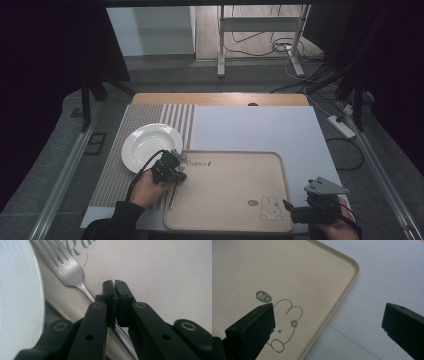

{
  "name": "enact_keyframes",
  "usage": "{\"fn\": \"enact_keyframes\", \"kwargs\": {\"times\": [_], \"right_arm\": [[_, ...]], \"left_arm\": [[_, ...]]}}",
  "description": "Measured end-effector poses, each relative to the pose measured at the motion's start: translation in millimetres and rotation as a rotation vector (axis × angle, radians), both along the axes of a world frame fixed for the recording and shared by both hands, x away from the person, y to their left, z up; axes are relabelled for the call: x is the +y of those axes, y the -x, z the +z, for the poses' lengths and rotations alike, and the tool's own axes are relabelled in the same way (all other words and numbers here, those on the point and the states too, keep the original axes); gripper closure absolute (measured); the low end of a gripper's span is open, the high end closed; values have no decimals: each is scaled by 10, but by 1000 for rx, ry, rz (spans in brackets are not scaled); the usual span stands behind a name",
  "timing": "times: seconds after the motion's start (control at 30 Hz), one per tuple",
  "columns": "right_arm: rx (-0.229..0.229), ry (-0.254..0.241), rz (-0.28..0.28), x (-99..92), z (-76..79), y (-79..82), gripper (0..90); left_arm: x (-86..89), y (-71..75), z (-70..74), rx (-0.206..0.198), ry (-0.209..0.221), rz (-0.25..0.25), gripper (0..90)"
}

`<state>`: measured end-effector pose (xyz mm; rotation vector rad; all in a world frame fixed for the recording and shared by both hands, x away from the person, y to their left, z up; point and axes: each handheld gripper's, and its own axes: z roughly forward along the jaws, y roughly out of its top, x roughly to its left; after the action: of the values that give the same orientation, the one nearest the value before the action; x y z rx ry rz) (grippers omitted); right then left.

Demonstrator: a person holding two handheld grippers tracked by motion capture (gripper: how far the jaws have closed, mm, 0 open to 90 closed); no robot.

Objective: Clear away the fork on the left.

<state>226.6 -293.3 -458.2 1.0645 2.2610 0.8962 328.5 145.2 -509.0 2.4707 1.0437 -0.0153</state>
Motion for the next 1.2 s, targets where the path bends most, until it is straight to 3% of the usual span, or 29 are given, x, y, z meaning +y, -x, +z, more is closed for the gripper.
{"fn": "enact_keyframes", "kwargs": {"times": [0.2, 0.33, 0.47, 0.67, 0.73, 0.87, 1.0, 1.2], "right_arm": [[0, 0, -1, -1, 0, 0, 0], [-2, 1, 1, -1, 1, 1, 0], [-1, -2, -1, -3, 1, 0, 0], [-3, 0, -1, -3, 2, 0, 0], [-2, 0, -1, -2, 1, 0, 0], [0, 1, -3, 2, 0, -1, 0], [1, 1, -6, 1, 1, -3, 0], [-1, 1, -5, -1, 1, -2, 0]], "left_arm": [[5, 38, 83, -50, 45, -14, 772], [32, 57, 112, -107, 72, -16, 611], [79, 62, 125, -138, 119, -17, 439], [102, 106, 145, -207, 67, -64, 265], [123, 112, 153, -214, 73, -66, 230], [189, 111, 176, -211, 127, -53, 149], [251, 142, 199, -229, 131, -49, 78], [434, 155, 201, -217, 224, -17, 10]]}}
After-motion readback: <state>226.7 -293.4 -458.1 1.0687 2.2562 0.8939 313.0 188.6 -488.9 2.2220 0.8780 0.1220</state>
